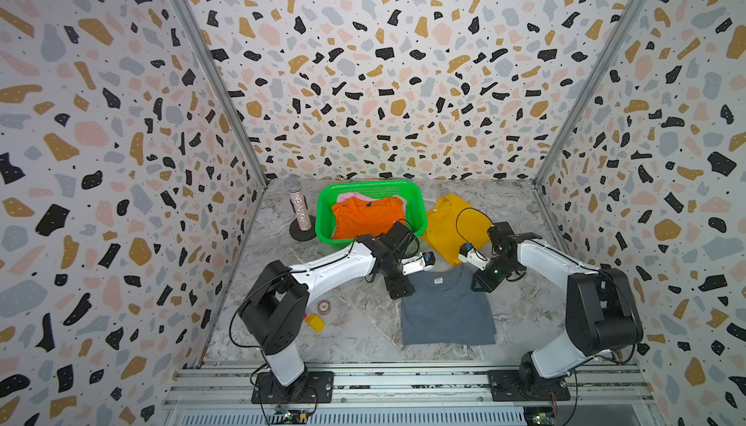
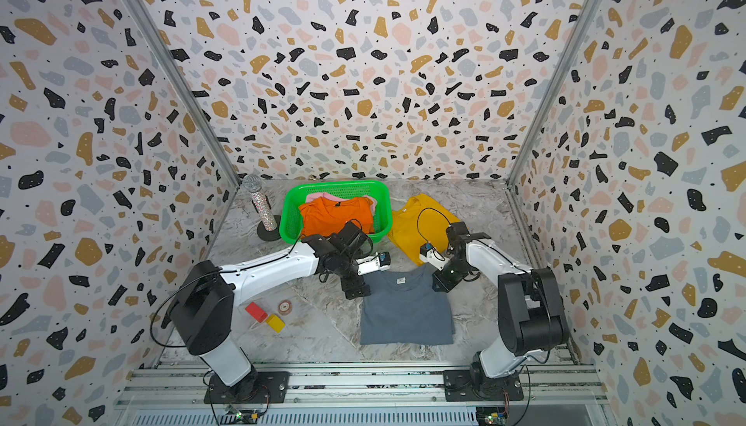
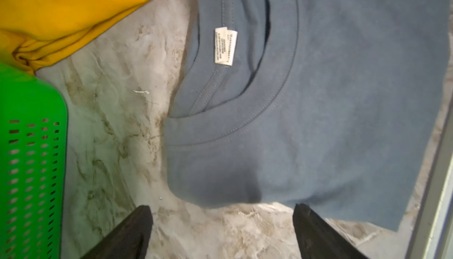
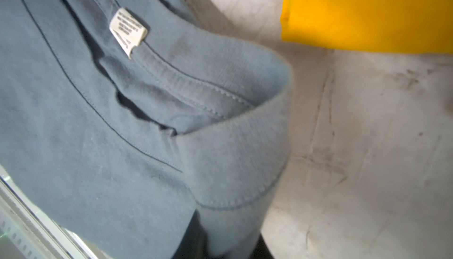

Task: Put the folded t-shirts into the basket
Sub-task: Pick up the T-shirt from the center of the board.

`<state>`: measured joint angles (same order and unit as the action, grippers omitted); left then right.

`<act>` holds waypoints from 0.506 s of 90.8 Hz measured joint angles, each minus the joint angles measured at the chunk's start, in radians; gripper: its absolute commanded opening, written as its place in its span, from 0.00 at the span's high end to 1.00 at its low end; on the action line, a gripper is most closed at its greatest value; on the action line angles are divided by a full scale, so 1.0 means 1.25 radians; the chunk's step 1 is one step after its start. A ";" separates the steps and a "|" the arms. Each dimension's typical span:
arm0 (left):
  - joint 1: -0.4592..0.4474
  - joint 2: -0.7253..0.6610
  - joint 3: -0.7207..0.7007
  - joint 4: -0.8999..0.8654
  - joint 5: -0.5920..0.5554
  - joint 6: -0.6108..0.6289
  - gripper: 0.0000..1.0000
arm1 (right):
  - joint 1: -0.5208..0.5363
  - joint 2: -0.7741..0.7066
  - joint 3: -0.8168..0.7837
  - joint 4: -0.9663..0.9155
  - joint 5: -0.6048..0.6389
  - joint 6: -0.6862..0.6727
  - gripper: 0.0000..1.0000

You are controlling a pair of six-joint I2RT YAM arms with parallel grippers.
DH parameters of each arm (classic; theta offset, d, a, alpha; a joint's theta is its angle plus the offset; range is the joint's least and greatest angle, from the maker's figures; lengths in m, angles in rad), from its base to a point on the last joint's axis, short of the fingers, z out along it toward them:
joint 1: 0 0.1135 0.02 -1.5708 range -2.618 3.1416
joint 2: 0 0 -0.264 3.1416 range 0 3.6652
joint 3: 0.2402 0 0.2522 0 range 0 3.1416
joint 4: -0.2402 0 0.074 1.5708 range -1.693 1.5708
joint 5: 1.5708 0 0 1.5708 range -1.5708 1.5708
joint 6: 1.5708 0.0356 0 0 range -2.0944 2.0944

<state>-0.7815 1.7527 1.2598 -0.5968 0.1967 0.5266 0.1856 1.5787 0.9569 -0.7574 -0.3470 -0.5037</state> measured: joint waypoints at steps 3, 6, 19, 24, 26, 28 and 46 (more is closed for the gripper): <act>0.000 0.018 0.011 -0.001 -0.003 -0.005 0.09 | 0.000 0.001 -0.001 0.002 0.000 -0.001 0.87; 0.000 0.036 0.023 -0.002 -0.008 -0.009 0.09 | 0.000 0.002 -0.001 0.003 0.000 -0.001 0.87; -0.001 0.108 0.075 -0.006 -0.034 -0.021 0.08 | 0.000 0.004 -0.001 0.009 0.001 -0.002 0.87; -0.001 0.134 0.096 -0.013 -0.040 -0.024 0.08 | 0.000 0.004 -0.001 0.009 0.001 -0.002 0.87; -0.001 0.142 0.103 -0.014 -0.039 -0.026 0.08 | 0.000 0.004 -0.001 0.009 0.001 -0.002 0.87; -0.001 0.150 0.108 -0.015 -0.039 -0.027 0.08 | 0.000 0.004 -0.001 0.009 0.001 -0.002 0.87; 0.000 0.189 0.116 -0.031 -0.029 -0.040 0.15 | 0.000 0.004 -0.005 0.015 0.002 -0.002 0.87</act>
<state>-0.7818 1.9884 1.4052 -0.6350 0.1604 0.4763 0.1856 1.5841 0.9508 -0.7383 -0.3447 -0.5068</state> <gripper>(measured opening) 0.870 0.186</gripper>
